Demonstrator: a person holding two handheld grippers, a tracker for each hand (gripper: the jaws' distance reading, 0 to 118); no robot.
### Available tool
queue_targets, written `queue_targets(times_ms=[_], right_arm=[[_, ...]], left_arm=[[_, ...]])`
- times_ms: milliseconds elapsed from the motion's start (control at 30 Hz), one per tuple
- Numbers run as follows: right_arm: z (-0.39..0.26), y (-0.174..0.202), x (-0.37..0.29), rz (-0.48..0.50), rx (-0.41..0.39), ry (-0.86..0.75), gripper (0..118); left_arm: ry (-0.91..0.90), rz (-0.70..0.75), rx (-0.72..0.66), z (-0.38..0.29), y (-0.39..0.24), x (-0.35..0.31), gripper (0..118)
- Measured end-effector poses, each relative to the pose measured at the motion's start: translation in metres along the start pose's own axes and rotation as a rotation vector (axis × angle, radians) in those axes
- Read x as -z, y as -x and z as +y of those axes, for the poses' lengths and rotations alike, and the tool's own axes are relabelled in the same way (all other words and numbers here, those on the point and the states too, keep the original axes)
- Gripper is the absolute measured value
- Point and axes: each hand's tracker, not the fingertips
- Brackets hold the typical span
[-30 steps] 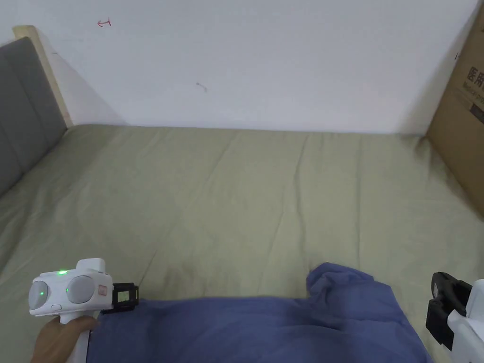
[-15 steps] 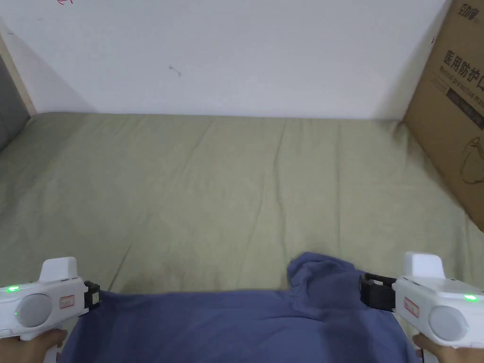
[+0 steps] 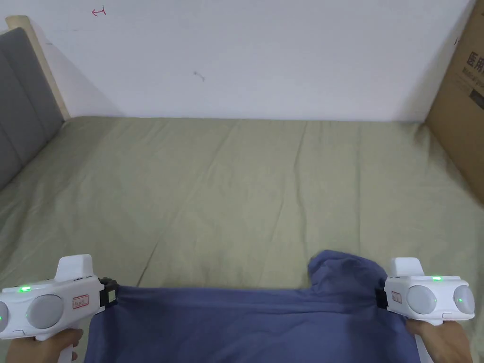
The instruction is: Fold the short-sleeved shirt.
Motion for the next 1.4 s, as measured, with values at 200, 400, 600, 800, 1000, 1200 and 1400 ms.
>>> queue_targets(times_ms=[200, 400, 600, 800, 1000, 1200, 1400], right_arm=[[-0.015, -0.019, -0.084, 0.050, 0.024, -0.164, 2], [-0.066, -0.025, -0.191, 0.141, 0.089, -0.275, 2], [-0.144, -0.019, -0.236, 0.157, 0.125, -0.280, 2], [-0.218, -0.008, -0.224, 0.142, 0.173, -0.151, 2], [-0.259, -0.002, -0.192, 0.089, 0.223, -0.036, 2], [-0.263, 0.003, -0.184, 0.056, 0.273, -0.003, 5], [-0.237, 0.006, -0.231, -0.003, 0.199, -0.136, 56]], left_arm=[[-0.012, 0.016, -0.028, -0.019, -0.002, -0.041, 1], [-0.043, 0.015, -0.059, -0.046, 0.018, -0.082, 1], [-0.023, 0.001, -0.055, -0.100, 0.033, -0.126, 1], [0.059, 0.013, -0.060, -0.163, 0.042, -0.132, 1], [0.122, 0.059, -0.028, -0.207, 0.044, -0.110, 1], [0.126, 0.087, -0.024, -0.211, 0.038, -0.112, 4], [0.103, 0.032, -0.016, -0.191, 0.028, -0.143, 91]])
